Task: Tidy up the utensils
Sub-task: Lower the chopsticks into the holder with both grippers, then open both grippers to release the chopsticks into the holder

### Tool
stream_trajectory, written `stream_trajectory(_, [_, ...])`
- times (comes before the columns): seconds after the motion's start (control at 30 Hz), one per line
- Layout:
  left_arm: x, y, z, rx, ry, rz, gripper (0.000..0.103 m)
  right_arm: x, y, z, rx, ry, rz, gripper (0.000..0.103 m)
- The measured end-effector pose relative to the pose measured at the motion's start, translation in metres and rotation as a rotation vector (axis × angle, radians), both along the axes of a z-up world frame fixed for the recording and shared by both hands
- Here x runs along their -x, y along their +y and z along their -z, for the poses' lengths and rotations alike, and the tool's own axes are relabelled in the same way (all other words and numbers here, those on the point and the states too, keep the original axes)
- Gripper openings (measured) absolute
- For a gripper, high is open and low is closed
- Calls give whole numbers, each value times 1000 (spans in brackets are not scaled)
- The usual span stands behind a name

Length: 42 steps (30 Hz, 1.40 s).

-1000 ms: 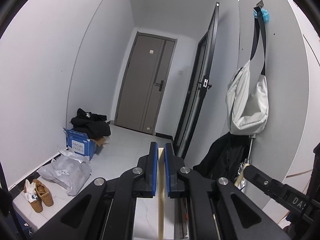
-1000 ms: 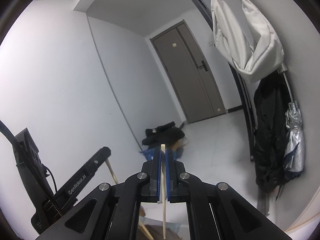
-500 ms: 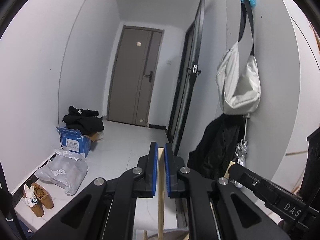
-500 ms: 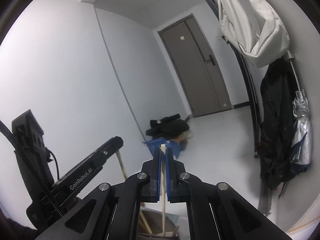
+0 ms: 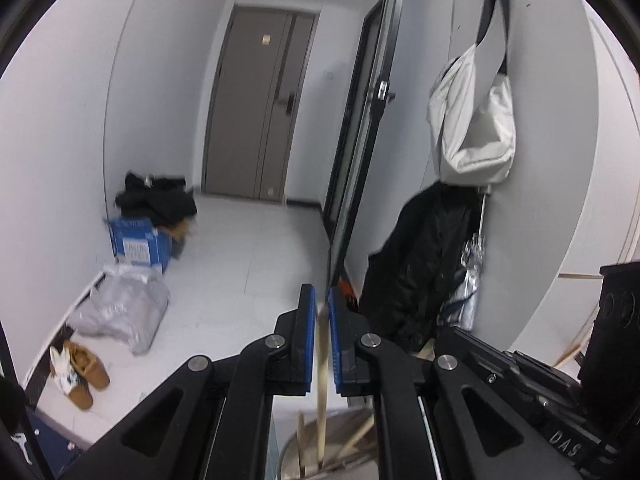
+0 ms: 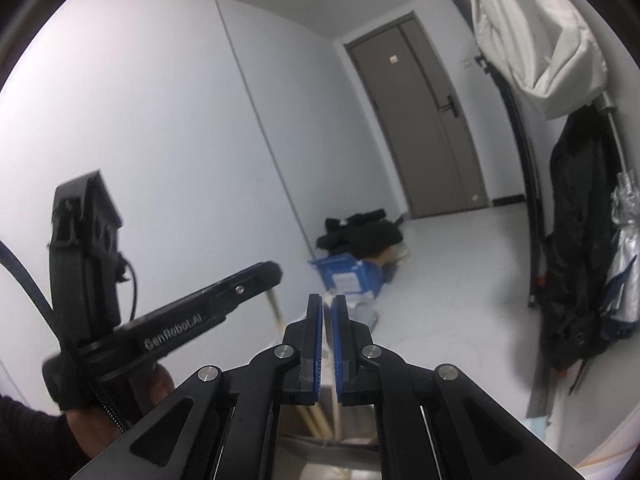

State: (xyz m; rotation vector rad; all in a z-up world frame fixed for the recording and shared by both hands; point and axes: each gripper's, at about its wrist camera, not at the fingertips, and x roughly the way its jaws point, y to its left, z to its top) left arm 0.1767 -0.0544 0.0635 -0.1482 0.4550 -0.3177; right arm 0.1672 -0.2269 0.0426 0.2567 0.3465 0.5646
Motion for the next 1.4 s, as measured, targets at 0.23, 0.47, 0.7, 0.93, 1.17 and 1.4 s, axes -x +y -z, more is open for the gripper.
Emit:
stream_trajectory(0.23, [10,14,-12,28,64,-11,56,12,-3,3,19,42,19,7])
stream_trajectory(0.47, [35,25,-26,6,56,-142,89,40,-10,-7,18,40,70,44])
stream_trajectory(0.7, [63,30,-29,-51,59,-237,97,70,-4,-18,31,31,76,64])
stream_trajectory(0.93, [88,34,-26,-90,69,-268,102,99,7,-17,45,19,90,72])
stream_trajectory(1.17, [113,37,-23,-100,50,-282,102,122,9,-10,50,43,95,76])
stream_trajectory(1.4, [131,45,-6,-92,60,-301,102,145,7,5,63,66,112,81])
